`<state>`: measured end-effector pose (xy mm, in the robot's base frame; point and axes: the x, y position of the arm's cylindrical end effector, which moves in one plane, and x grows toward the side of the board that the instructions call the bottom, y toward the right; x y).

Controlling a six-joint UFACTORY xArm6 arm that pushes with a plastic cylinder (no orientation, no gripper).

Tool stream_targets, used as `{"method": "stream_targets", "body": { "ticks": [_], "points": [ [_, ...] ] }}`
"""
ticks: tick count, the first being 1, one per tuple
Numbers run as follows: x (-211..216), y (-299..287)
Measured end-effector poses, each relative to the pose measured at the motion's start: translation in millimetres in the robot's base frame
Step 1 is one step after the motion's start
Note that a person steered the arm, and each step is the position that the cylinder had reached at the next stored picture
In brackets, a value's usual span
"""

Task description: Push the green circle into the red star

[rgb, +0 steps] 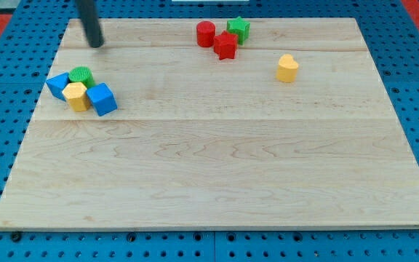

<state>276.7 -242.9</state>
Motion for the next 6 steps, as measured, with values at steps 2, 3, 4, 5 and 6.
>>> {"method": "stream_targets", "body": {
  "ticks": [2, 3, 4, 5, 6],
  "points": [
    [90, -14],
    [92, 1],
    [90, 52],
    [72, 124],
    [41, 176]
  ]
}}
